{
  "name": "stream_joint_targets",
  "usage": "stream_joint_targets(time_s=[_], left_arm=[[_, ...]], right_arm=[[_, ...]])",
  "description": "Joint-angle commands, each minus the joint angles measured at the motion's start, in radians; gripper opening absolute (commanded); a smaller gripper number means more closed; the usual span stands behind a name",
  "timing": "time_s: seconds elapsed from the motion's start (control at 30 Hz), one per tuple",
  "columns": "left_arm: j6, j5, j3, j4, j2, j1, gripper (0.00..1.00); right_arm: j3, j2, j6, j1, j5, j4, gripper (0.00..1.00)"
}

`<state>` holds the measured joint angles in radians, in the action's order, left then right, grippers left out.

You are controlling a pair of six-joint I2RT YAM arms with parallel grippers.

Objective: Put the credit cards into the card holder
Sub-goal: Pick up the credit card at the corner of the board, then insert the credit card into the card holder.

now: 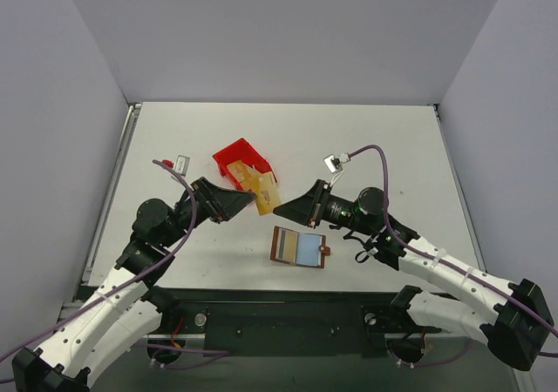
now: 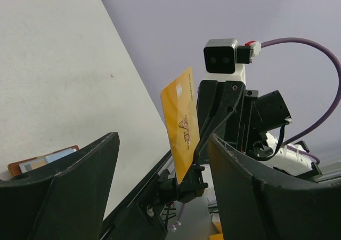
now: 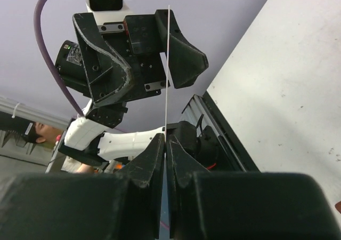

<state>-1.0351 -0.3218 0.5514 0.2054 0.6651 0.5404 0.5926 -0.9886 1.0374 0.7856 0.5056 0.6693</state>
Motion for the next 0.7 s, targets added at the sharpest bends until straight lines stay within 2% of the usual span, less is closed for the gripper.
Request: stream_joint_targets(time_s=[0.0,0.07,0.17,0.27,0.43,0.67], left_arm=[[-0.013,-0.025,-0.001,0.107,0.002,-0.005,0.77],[-0.019,-0.031,-0.001,0.124,0.007,-0.003,0.77],[-0.031,-0.048,-0.004,0.164,0.024,-0.003,0.69],[-0.039,-0.057,-0.01,0.193,0.039,-0.002,0.56],[-0.045,-0.062,-0.013,0.213,0.053,-0.002,0.42],[-0.046,-0.069,-0.016,0.224,0.057,0.001,0.15]], right_arm=[[0.004,-0.024,0.049,-0.003,0.071,0.147,0.0],[0.004,-0.035,0.058,-0.002,0.079,0.159,0.0],[0.006,-0.05,0.069,-0.002,0.083,0.17,0.0],[0.01,-0.056,0.069,0.0,0.091,0.17,0.0],[0.016,-0.059,0.066,-0.002,0.091,0.165,0.0],[0.022,-0.068,0.067,-0.002,0.097,0.164,0.0]])
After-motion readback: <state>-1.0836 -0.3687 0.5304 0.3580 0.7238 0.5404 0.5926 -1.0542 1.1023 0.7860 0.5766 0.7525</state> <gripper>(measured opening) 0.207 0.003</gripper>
